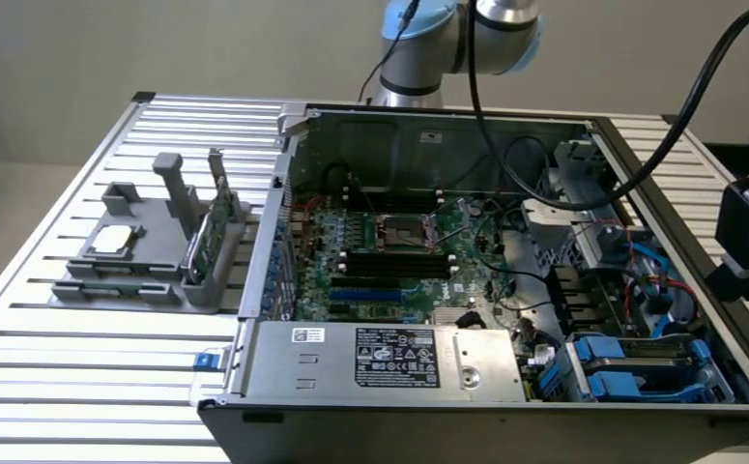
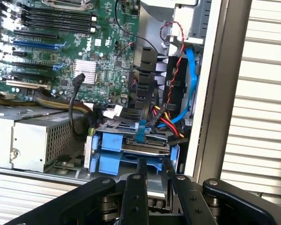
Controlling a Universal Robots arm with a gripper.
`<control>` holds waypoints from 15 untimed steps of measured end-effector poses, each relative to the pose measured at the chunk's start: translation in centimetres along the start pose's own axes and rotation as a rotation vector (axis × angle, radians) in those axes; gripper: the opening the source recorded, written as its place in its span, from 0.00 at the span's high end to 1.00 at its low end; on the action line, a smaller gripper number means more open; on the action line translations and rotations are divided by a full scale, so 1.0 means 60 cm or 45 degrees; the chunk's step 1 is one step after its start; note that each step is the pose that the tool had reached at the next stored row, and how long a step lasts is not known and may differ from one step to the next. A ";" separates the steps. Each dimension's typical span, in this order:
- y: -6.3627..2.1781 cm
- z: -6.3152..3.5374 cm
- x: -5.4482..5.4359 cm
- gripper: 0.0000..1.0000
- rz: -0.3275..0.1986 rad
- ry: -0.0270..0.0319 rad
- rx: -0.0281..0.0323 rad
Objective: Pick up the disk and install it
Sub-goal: 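Insert the first disk wire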
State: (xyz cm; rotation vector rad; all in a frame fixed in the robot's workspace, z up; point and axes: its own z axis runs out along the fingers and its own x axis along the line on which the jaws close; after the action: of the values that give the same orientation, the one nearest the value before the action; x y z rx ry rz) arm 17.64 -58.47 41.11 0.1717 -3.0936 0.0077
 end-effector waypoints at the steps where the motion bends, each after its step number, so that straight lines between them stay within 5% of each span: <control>1: 0.000 0.000 -0.003 0.73 0.003 0.0001 0.0006; 6: -0.001 0.004 -0.008 0.73 0.043 0.0005 0.0009; 15: -0.001 0.021 -0.009 0.73 0.245 0.0012 -0.0080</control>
State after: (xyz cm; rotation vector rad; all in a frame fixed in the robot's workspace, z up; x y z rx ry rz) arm 18.13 -58.47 39.83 -0.1269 -3.0952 0.0045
